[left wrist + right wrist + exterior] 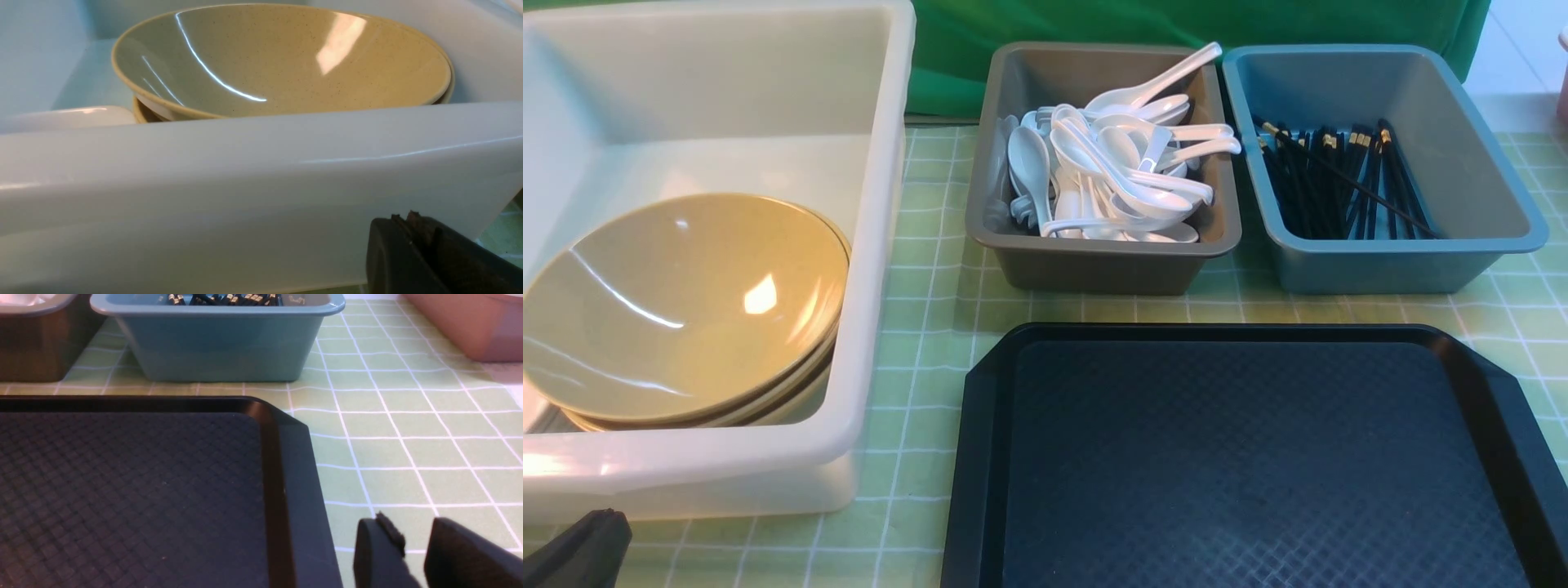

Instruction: On green table put chopsticks spoon bowls plates into blue grey white boxes.

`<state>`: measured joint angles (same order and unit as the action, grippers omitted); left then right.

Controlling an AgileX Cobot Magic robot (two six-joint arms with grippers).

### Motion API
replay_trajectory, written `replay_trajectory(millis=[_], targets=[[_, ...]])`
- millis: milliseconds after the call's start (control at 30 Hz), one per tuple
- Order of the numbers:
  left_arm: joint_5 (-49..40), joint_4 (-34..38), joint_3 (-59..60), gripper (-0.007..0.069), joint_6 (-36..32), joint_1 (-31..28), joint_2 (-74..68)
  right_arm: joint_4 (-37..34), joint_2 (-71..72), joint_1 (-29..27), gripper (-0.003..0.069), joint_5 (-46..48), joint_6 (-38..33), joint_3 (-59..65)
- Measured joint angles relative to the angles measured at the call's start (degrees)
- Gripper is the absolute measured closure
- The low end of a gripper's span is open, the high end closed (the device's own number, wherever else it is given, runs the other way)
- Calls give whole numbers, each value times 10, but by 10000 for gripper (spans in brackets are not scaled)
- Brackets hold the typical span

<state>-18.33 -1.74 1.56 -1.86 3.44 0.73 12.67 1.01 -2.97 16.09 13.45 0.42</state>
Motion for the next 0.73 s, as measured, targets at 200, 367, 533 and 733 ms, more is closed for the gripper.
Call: replay_trajectory(millis=[200, 367, 533, 733], targets=[[0, 0, 0, 626, -1, 0, 0, 0, 0, 0, 454, 0, 0, 0], [0, 0, 0, 626, -1, 0, 0, 0, 0, 0, 454, 0, 0, 0], [0, 0, 0, 626, -1, 0, 0, 0, 0, 0, 450, 0, 0, 0], [0, 0, 0, 626, -2, 0, 0, 0, 0, 0, 441, 0, 0, 0]])
